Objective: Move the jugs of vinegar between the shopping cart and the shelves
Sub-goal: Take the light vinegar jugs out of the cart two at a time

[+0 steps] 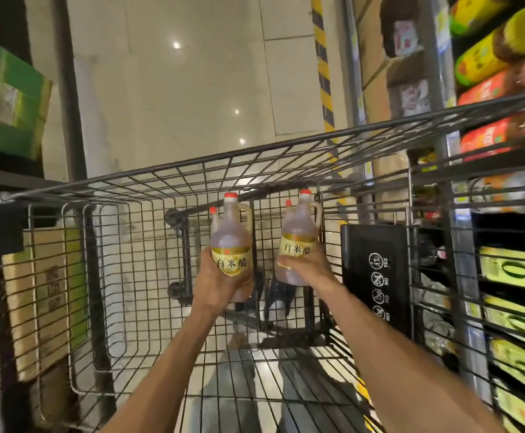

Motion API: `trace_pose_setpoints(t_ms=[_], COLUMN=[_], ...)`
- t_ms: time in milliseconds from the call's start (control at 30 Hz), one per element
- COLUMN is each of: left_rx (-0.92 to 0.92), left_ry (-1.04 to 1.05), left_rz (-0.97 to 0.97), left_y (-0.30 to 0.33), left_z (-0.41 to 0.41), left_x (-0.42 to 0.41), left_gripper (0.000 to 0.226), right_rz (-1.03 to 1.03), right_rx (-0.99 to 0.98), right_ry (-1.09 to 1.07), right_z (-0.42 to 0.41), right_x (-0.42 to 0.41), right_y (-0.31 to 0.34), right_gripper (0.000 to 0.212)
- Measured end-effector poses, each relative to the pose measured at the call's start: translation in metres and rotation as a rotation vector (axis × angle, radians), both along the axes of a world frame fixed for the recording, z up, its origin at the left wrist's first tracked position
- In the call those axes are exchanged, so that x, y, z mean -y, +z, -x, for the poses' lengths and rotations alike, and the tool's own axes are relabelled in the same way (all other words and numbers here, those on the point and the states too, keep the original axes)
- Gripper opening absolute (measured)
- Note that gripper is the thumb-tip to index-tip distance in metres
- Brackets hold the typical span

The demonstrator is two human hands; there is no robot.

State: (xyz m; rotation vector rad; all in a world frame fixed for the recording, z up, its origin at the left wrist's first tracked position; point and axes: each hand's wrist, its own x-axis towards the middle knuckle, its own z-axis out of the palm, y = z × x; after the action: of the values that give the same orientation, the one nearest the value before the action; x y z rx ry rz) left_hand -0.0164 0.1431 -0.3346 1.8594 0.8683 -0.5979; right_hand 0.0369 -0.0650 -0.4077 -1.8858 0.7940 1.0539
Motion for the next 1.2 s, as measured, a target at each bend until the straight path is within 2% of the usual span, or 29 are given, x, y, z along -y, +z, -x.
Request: trace_pose_setpoints(t_ms=[67,167,233,333,533,667,733,833,900,967,1000,1067,1133,1200], left_rx=[0.035,0.047,0.072,0.139,0.249,0.383,0.474,0.596,0.593,0.618,0.59,0.511,0.527,0.561], left_ry=[-0.005,-0.031,-0.069,-0.114,-0.292,-0.409,-0.476,-0.61,-0.648,-0.674,-0.683,-0.696,-0.76,-0.821], left_rz=[0.022,0.045,0.077,0.111,0.164,0.195,0.204,0.217,0.255,0.285,0.279,0.319,0.34,0.327], left_y=[0.01,0.027,0.045,0.089,0.183,0.253,0.286,0.34,0.365,0.369,0.371,0.376,0.388,0.4], left_z=[0.002,0.003,0.002,0.002,0.0,0.002,0.003,0.01,0.021,0.028,0.034,0.042,0.055,0.074], left_x=[-0.003,-0.008,-0.009,-0.005,0.007,0.028,0.043,0.073,0.091,0.102,0.108,0.123,0.145,0.168], left_gripper=[0.068,0.074,0.072,0.071,0.084,0.058,0.052,0.075,0.086,0.066,0.068,0.082,0.08,0.075], right_rz=[-0.037,-0.09,-0.124,-0.156,-0.129,-0.155,-0.129,-0.088,-0.049,-0.015,0.005,0.024,0.041,0.062], right_rx=[0.002,0.048,0.097,0.18,0.315,0.414,0.47,0.556,0.608,0.662,0.696,0.748,0.786,0.829], right_ry=[-0.011,0.033,-0.021,-0.095,-0.173,-0.253,-0.298,-0.374,-0.429,-0.438,-0.444,-0.496,-0.562,-0.612], right_z=[0.006,0.017,0.026,0.047,0.078,0.093,0.102,0.121,0.138,0.155,0.166,0.193,0.222,0.253], right_x=[0.002,0.002,0.005,0.014,0.041,0.056,0.067,0.08,0.088,0.102,0.11,0.126,0.141,0.154], right_y=[0.001,0.033,0.066,0.109,0.18,0.257,0.282,0.336,0.37,0.394,0.401,0.416,0.437,0.463], right_gripper=[0.104,0.08,0.072,0.077,0.091,0.09,0.095,0.084,0.074,0.066,0.065,0.071,0.08,0.077])
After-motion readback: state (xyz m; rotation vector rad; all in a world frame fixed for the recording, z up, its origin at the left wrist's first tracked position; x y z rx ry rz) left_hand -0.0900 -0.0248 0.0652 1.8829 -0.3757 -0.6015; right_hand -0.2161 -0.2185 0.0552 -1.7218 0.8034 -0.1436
